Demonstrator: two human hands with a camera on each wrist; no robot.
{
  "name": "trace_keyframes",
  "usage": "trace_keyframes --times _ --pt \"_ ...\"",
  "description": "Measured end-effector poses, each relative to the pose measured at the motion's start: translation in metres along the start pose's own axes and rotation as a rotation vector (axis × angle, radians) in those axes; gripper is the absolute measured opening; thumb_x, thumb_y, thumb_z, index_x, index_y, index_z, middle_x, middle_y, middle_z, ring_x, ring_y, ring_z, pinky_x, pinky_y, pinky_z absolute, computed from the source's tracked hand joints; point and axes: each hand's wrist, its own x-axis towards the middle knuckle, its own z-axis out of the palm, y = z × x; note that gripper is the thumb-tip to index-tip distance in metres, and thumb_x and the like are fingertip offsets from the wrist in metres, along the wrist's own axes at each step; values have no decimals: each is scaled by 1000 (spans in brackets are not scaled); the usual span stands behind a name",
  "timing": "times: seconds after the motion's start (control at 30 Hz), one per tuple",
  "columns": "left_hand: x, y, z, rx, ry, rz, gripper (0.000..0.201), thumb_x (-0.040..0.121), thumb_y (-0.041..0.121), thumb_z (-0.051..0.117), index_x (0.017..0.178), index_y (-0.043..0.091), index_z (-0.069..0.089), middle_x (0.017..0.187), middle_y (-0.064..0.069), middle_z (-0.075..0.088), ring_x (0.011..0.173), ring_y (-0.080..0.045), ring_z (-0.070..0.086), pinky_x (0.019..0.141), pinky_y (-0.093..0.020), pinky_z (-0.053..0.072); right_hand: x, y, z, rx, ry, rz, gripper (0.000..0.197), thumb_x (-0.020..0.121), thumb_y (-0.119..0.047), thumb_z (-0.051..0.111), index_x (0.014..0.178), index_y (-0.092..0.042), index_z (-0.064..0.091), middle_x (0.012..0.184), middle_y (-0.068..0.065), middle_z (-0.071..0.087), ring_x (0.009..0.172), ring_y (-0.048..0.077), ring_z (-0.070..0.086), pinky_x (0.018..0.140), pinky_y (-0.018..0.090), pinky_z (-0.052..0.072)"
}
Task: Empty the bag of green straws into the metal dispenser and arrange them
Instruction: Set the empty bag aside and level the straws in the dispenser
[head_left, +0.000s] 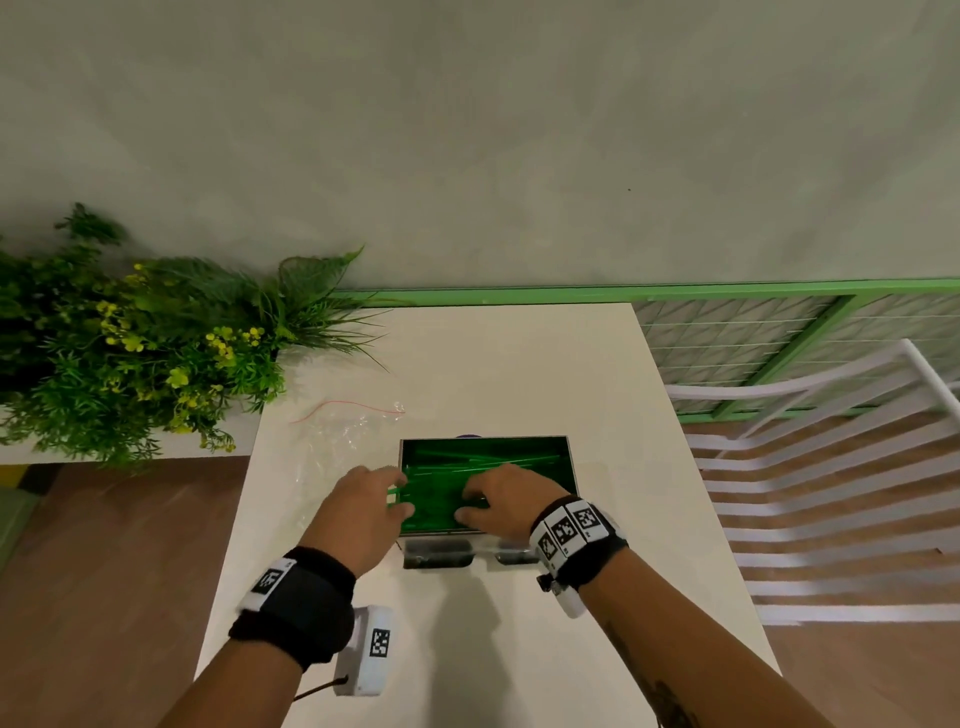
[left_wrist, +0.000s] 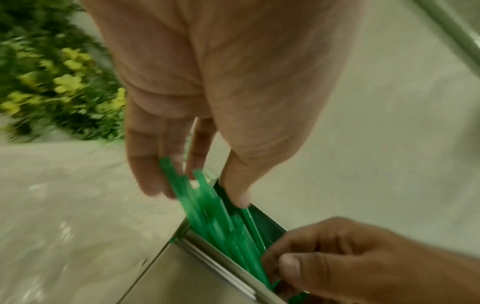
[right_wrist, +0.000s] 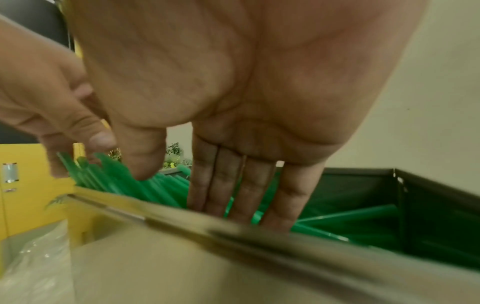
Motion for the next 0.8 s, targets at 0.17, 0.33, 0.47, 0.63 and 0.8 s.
trace_keyframes --times 0.17,0.33,0.47,0.63,0.8 --pt "-6 -6 5 -283 62 -57 12 91 3 73 89 15 75 83 -3 74 74 -16 71 72 -29 61 4 -12 14 45 -220 -21 81 87 -79 50 145 -22 54 138 9 63 120 30 61 101 42 50" --pt "0 3 23 -298 80 -15 10 89 0 73 91 7 79 86 -6 75 77 -20 71 77 -23 59 9 -23 9 29 -235 15 68 91 -80 42 107 -18 65 104 6 67 96 28 62 93 42 53" --pt "6 12 29 -214 -20 35 32 94 -11 55 113 3 77 104 -12 73 87 -23 70 90 -29 58 9 -24 4 -55 -196 15 61 99 -69 42 105 -13 66 101 10 69 95 29 65 92 42 54" --pt "3 11 26 1 9 221 58 83 -17 52 131 11 69 140 -10 63 126 -27 60 109 -34 48 5 -23 10 -45 -174 56 63 101 -66 41 123 -14 67 118 15 72 108 30 64 101 42 51" --pt "-7 -3 13 -26 308 223 36 88 -6 59 109 18 75 118 4 65 109 -18 59 92 -33 56 -3 -17 8 10 -274 70 92 85 -88 37 140 -17 57 134 12 65 118 32 61 103 45 49"
